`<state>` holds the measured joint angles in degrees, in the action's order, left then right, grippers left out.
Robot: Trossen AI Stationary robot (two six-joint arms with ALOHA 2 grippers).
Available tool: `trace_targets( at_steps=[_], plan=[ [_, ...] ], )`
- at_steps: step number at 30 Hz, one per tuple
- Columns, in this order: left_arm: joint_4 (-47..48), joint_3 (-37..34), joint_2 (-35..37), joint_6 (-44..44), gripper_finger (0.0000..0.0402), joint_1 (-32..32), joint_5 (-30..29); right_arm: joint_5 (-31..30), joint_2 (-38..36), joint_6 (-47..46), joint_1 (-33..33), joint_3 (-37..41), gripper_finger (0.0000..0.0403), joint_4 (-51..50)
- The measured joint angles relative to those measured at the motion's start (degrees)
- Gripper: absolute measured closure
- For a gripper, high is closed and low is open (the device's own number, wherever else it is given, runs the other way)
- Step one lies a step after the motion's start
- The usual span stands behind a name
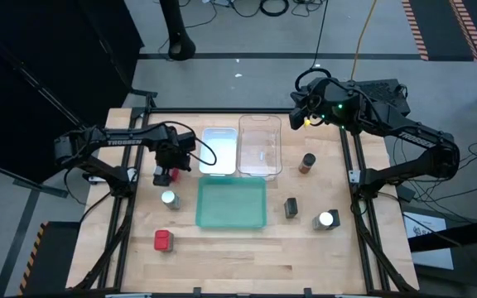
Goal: Sort spices by type
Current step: Put the top red spice can into the green bin
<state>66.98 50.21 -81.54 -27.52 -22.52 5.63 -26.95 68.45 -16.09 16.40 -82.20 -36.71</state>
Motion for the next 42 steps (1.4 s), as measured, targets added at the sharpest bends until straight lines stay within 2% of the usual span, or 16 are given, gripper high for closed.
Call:
trace_targets(
  at_steps=[5,11,27,42],
  plan=[
    [-0.1,0.1,0.0,1.3,0.0025,0.0,-0.4,0.0,0.0,-0.1,0.0,0.0,0.0403,0.0],
    [-1.1,0.1,0.0,-1.2,0.0025,0.0,-5.3,0.0,0.0,0.2,0.0,0.0,0.0403,0.0],
    [-1.8,-0.3,0.0,-5.1,0.0025,0.0,-2.2,0.0,0.0,0.5,0.0,0.0,0.0403,0.0],
    [-5.1,-1.3,0.0,-6.0,0.0025,0.0,-4.7,0.0,0.0,0.5,0.0,0.0,0.0403,0.0]
  ],
)
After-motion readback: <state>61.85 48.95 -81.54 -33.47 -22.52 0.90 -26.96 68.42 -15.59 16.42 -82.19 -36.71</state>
